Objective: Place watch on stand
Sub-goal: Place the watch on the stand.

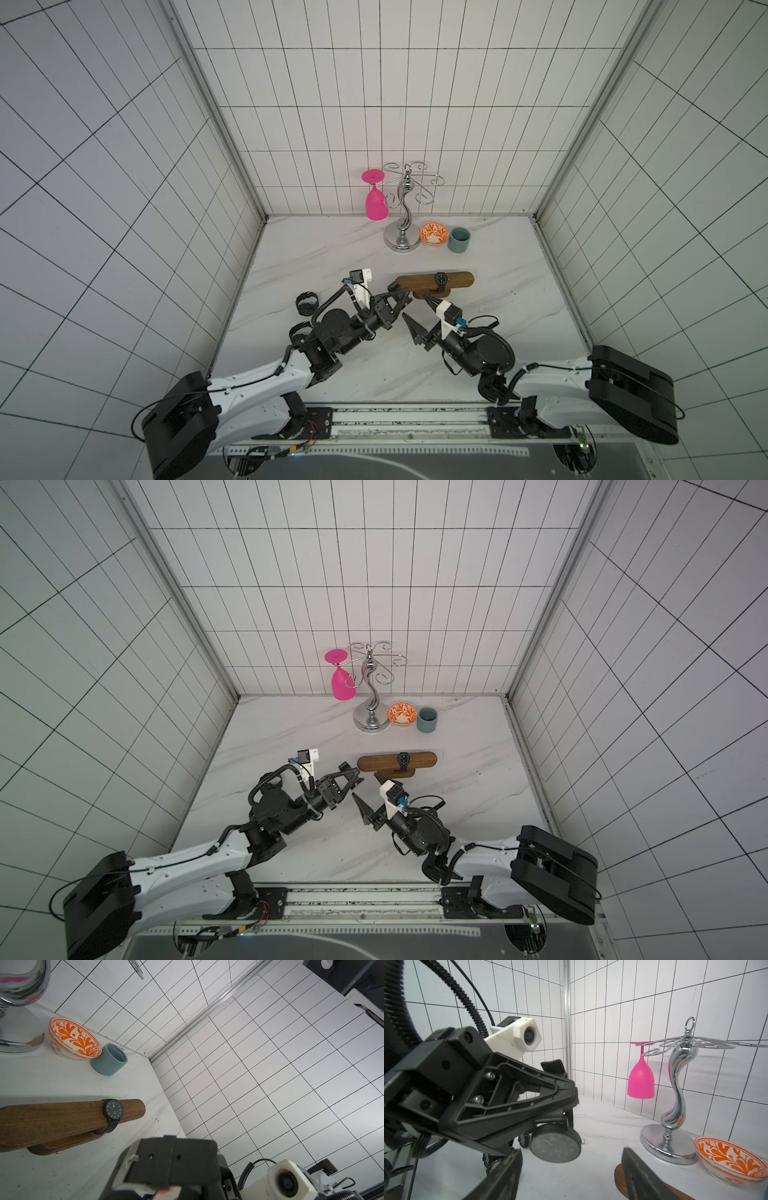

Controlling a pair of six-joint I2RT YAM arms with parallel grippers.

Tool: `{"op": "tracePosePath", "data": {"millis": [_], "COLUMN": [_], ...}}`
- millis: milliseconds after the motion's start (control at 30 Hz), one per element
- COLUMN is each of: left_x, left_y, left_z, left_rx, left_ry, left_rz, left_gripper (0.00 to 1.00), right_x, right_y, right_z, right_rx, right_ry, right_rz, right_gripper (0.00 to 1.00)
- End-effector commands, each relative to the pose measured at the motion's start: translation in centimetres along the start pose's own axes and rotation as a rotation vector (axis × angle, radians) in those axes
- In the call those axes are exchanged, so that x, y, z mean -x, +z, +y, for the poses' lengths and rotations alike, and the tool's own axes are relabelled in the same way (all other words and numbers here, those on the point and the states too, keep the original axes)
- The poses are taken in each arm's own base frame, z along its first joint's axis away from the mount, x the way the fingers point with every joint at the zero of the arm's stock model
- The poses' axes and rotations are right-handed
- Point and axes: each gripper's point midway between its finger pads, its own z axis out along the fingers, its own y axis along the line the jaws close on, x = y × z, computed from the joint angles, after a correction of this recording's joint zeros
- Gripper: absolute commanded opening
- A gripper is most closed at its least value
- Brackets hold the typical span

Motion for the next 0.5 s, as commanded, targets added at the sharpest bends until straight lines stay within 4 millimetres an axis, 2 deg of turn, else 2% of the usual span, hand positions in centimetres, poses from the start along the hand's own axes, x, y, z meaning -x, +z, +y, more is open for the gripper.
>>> {"op": "tracePosePath", "data": {"millis": [0, 200, 467], "left_x": [0.9, 0.5, -0.2], "left_y": [0.0, 0.1, 0.2], "left_z": [-0.8, -0.9, -1.4], "left_rx": [-0.012, -0.003, 0.003], "left_ry": [-0.026, -0.048, -0.064], "left_rz": [-0.041, -0.041, -0.049], "left_gripper": [0.00, 0.00, 0.00], "right_x": [1.7, 1.9, 2.1], "right_y": [-0.2, 0.0, -0.1], "right_z": [0.1, -0.5, -0.1], "right_rx": [-0.010, -0.064, -0.062], "right_ry": [0.005, 0.032, 0.037], "right_rz": [-0.088, -0.113, -0.149], "right_gripper": [0.76, 0.73, 0.70]}}
